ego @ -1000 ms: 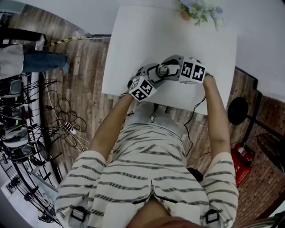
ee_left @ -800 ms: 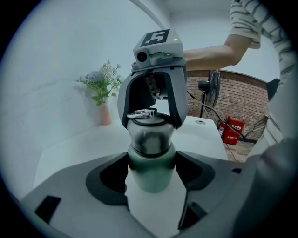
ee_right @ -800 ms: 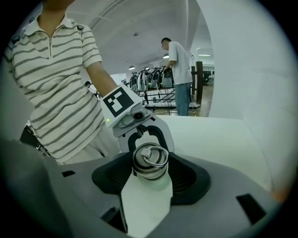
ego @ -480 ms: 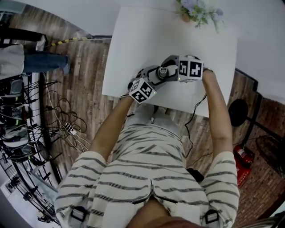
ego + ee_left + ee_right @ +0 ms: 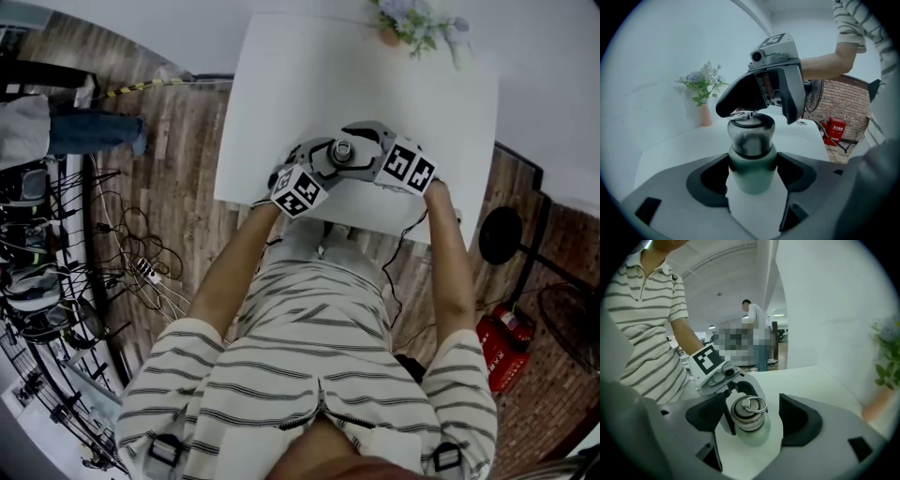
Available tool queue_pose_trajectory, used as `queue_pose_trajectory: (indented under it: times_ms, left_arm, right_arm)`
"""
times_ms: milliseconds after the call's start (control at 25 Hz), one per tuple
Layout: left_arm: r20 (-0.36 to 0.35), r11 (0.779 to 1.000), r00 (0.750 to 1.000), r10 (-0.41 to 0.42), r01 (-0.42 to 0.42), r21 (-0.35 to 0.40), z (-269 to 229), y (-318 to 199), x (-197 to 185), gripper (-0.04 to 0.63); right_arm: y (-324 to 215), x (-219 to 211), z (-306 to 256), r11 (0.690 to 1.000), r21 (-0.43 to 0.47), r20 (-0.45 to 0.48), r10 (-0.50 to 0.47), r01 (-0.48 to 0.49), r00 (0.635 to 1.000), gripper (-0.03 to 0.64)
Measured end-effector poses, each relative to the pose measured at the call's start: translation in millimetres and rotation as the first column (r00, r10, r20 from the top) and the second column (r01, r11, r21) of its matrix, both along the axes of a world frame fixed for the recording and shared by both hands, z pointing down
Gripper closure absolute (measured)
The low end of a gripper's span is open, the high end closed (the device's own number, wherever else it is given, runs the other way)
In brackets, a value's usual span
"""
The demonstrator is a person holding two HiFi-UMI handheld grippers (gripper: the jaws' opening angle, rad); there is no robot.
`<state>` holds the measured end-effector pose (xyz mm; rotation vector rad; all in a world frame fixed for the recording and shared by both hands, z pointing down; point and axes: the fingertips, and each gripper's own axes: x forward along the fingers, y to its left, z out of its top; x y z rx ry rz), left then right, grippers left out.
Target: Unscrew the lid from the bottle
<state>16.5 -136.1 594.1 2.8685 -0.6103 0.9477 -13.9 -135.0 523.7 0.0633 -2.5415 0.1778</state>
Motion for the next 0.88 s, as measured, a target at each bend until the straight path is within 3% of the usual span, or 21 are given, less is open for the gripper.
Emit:
queue_pose_trajectory:
  times_ms: [80,160,280,400,520,600,800,880]
  left_arm:
    - [-0.002,1.000,1.000,0.000,0.000,0.001,-0.5,0.1,0.1,0.276]
    - [-0.006,1.000,1.000,-0.002,0.002,0.000,-0.7,0.7,0.8,0.276]
    - [-0.010,1.000,1.000,-0.005,0.005,0.000,-0.6,1.4,1.2,0.276]
    - [-0.011,1.000,1.000,-0.006,0.006,0.001,-1.1,0.7,0.4,0.276]
    - [-0.011,1.000,1.000,-0.010,0.010,0.002,-1.3,0.6,-0.3,0.276]
    - [-0.010,1.000,1.000,-0.012,0.012,0.004,-1.5,0.9,-0.3,0.276]
    - [-0.012,1.000,1.000,-0.011,0.011,0.002,-2.2,2.0,-0.4,0.276]
    - [-0.016,1.000,1.000,-0.013,0.013,0.003,-2.4,1.2,-1.0,0.276]
  right_arm:
    - [-5.9,4.2,-5.2,0.992,0.037,0.061,0.117,-0.119,0.991,0.249]
    - [-10.5,10.6,-8.1,0.966,0.041,0.124,0.250,-0.257,0.960,0.260]
    - [-13.1,19.3,-7.6,0.892,0.018,0.203,0.439,-0.452,0.875,0.276]
    - [-9.3,19.7,-4.1,0.818,0.033,0.237,0.552,-0.575,0.799,0.273]
    - [-7.7,16.6,-2.2,0.744,0.056,0.244,0.637,-0.666,0.731,0.293]
    - [-5.1,12.1,1.5,0.711,0.069,0.234,0.670,-0.699,0.705,0.299]
    - [-2.0,7.4,13.8,0.660,0.092,0.198,0.722,-0.746,0.663,0.374]
    - [-4.1,8.1,14.3,0.654,0.100,0.195,0.726,-0.750,0.659,0.362]
